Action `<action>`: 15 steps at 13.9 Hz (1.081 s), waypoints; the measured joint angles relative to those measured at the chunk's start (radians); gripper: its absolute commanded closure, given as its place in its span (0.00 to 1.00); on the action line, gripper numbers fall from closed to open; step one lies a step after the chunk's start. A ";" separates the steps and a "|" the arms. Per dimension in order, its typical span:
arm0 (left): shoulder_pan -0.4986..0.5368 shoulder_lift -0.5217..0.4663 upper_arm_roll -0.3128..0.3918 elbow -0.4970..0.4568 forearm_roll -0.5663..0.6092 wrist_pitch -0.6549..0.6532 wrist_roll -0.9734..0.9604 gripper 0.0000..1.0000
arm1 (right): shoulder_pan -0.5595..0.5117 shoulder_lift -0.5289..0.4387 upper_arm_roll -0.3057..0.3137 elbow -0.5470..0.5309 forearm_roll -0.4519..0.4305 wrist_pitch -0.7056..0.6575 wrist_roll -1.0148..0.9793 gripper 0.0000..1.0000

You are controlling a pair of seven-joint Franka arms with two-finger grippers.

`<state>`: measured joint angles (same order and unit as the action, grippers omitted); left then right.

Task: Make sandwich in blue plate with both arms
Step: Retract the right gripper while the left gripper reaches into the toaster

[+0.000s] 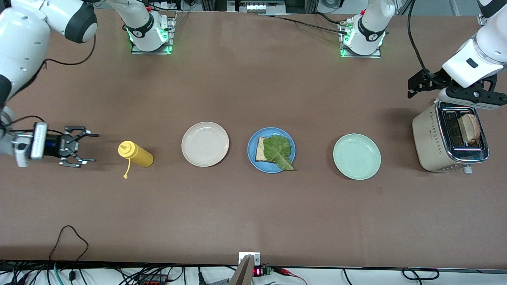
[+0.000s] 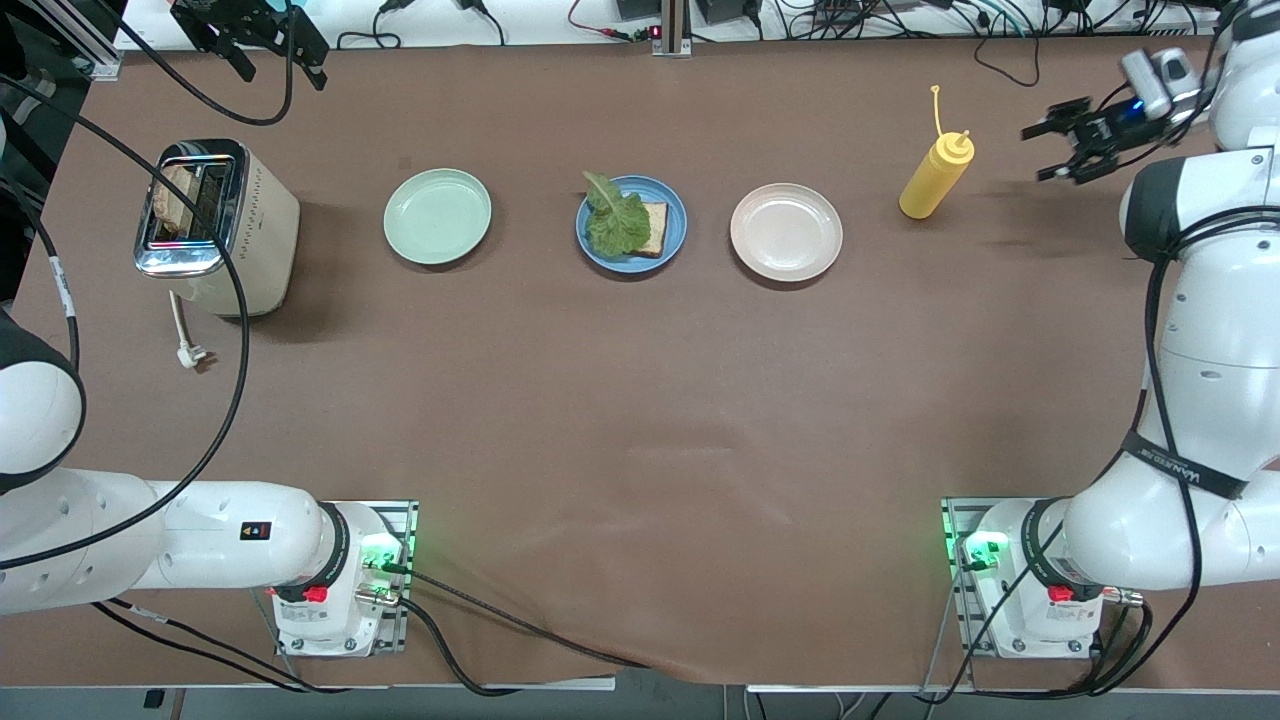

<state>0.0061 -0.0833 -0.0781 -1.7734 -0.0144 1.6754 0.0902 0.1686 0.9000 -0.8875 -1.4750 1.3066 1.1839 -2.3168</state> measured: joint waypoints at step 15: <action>0.010 0.040 0.013 0.034 0.000 -0.052 0.000 0.00 | 0.558 -0.032 -0.555 0.118 -0.142 0.053 0.931 0.00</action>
<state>0.0163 -0.0429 -0.0654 -1.7392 -0.0144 1.6230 0.0901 0.7268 0.8685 -1.4422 -1.3572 1.1651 1.2373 -1.3856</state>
